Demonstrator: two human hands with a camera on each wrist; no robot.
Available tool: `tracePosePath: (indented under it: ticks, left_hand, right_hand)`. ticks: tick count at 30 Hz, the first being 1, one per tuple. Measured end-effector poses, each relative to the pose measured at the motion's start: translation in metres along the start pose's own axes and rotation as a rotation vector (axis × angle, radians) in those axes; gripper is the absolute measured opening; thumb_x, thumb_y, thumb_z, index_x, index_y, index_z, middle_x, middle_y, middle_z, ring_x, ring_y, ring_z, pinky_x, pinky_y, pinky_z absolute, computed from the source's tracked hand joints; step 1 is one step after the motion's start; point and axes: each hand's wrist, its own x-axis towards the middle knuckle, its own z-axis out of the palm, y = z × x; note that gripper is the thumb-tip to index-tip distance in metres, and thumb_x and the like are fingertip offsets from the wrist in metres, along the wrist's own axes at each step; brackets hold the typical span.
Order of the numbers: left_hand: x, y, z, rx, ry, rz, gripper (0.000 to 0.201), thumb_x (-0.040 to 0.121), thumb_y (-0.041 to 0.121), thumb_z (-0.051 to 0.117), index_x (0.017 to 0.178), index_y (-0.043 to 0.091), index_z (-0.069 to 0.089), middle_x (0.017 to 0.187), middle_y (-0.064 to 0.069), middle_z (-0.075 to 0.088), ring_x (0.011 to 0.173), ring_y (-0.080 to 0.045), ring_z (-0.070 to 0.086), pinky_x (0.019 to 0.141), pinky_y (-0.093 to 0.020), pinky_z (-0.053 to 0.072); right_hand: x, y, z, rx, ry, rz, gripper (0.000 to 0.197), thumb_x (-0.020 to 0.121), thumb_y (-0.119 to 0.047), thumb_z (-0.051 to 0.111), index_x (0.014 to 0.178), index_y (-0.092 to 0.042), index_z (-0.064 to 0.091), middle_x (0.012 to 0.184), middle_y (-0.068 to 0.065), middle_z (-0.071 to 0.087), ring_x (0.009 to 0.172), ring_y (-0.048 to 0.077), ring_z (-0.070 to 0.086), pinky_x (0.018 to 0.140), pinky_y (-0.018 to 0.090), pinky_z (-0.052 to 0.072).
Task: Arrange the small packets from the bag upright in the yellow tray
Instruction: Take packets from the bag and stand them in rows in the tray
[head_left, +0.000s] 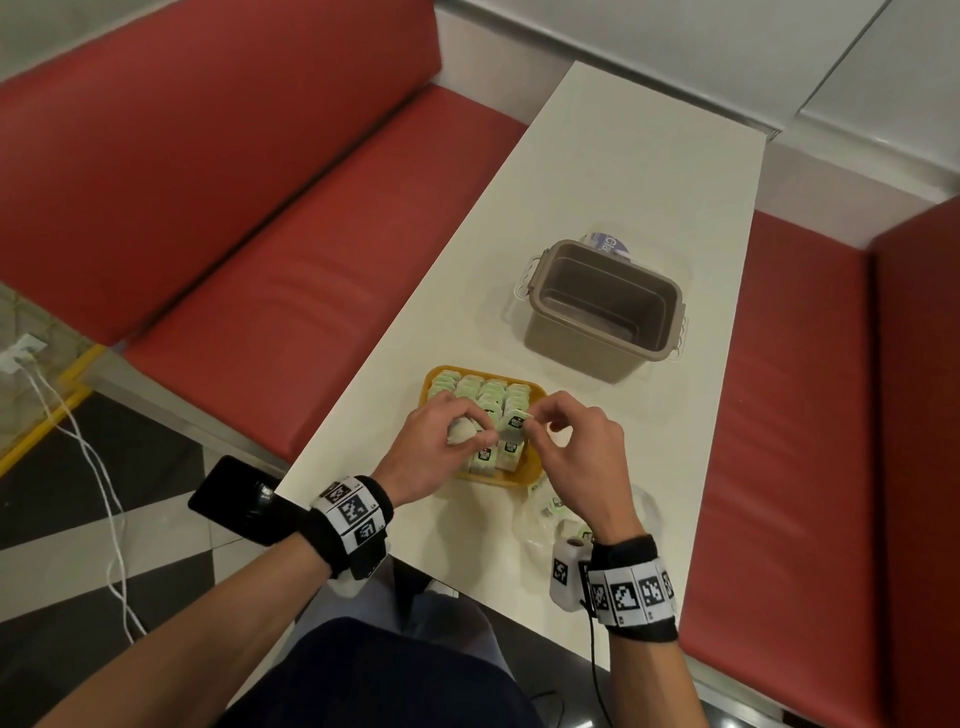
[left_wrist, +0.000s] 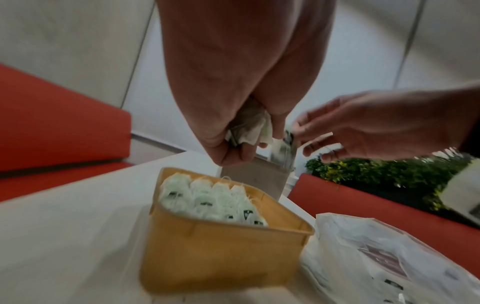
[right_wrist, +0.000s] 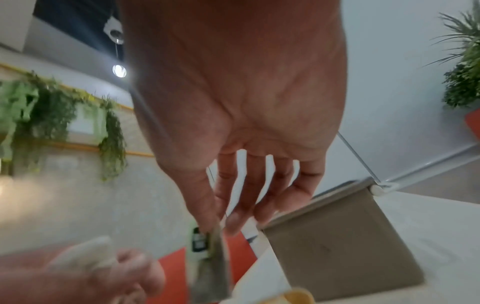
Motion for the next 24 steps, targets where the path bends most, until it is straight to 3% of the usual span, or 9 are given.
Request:
tracePosePath:
  ticks: [3, 6, 9, 12, 17, 19, 24]
  left_hand:
    - [-0.009, -0.007, -0.001, -0.097, 0.081, -0.106, 0.005, 0.099, 0.033, 0.076, 0.1, 0.028, 0.074, 0.106, 0.011, 0.071, 0.106, -0.003, 0.066, 0.095, -0.021, 0.048]
    - [-0.016, -0.02, -0.004, -0.081, 0.101, -0.18, 0.007, 0.102, 0.033, 0.073, 0.1, 0.026, 0.072, 0.109, 0.012, 0.072, 0.108, 0.004, 0.063, 0.09, -0.01, 0.043]
    - [-0.02, -0.039, -0.006, -0.011, 0.124, -0.222, 0.007, 0.102, 0.034, 0.072, 0.099, 0.028, 0.071, 0.111, 0.009, 0.07, 0.109, 0.001, 0.062, 0.093, -0.013, 0.043]
    - [-0.023, -0.053, -0.006, 0.061, 0.143, -0.24, 0.006, 0.1, 0.033, 0.074, 0.096, 0.032, 0.07, 0.107, 0.004, 0.068, 0.105, -0.006, 0.062, 0.091, -0.023, 0.044]
    - [-0.029, -0.063, -0.006, 0.122, 0.149, -0.215, 0.014, 0.096, 0.022, 0.079, 0.092, 0.031, 0.069, 0.102, 0.003, 0.063, 0.1, 0.0, 0.061, 0.084, -0.005, 0.038]
    - [-0.03, -0.064, -0.006, 0.135, 0.15, -0.207, 0.014, 0.096, 0.021, 0.079, 0.092, 0.03, 0.07, 0.101, 0.004, 0.063, 0.099, 0.0, 0.061, 0.084, -0.005, 0.038]
    - [-0.029, -0.064, -0.006, 0.145, 0.149, -0.206, 0.013, 0.096, 0.02, 0.079, 0.092, 0.029, 0.07, 0.1, 0.004, 0.061, 0.098, -0.001, 0.06, 0.082, -0.004, 0.038]
  right_hand:
    - [0.0, 0.016, 0.014, -0.192, -0.015, 0.098, 0.003, 0.098, -0.037, 0.077, 0.1, -0.037, 0.075, 0.111, -0.009, 0.056, 0.107, 0.023, 0.05, 0.092, 0.039, 0.044]
    - [-0.001, 0.028, 0.032, -0.36, -0.131, 0.206, 0.013, 0.1, -0.042, 0.071, 0.108, -0.035, 0.079, 0.117, -0.002, 0.041, 0.115, 0.029, 0.037, 0.1, 0.042, 0.041]
    - [0.001, 0.034, 0.049, -0.425, -0.213, 0.309, 0.019, 0.103, -0.042, 0.065, 0.113, -0.033, 0.079, 0.118, 0.001, 0.036, 0.115, 0.031, 0.031, 0.102, 0.045, 0.037]
    - [0.004, 0.037, 0.064, -0.418, -0.172, 0.38, 0.015, 0.101, -0.041, 0.068, 0.107, -0.032, 0.08, 0.117, 0.001, 0.033, 0.111, 0.03, 0.028, 0.1, 0.046, 0.032]
    - [0.004, 0.037, 0.081, -0.495, -0.035, 0.41, 0.01, 0.094, -0.038, 0.073, 0.095, -0.032, 0.081, 0.114, 0.003, 0.037, 0.104, 0.03, 0.028, 0.089, 0.044, 0.03]
    - [0.001, 0.035, 0.082, -0.567, -0.002, 0.382, 0.008, 0.088, -0.038, 0.077, 0.093, -0.031, 0.078, 0.11, 0.002, 0.038, 0.102, 0.029, 0.029, 0.085, 0.043, 0.03]
    - [-0.001, 0.031, 0.076, -0.665, 0.001, 0.332, 0.03, 0.075, -0.045, 0.087, 0.099, -0.029, 0.077, 0.106, 0.002, 0.04, 0.1, 0.03, 0.034, 0.083, 0.043, 0.033]
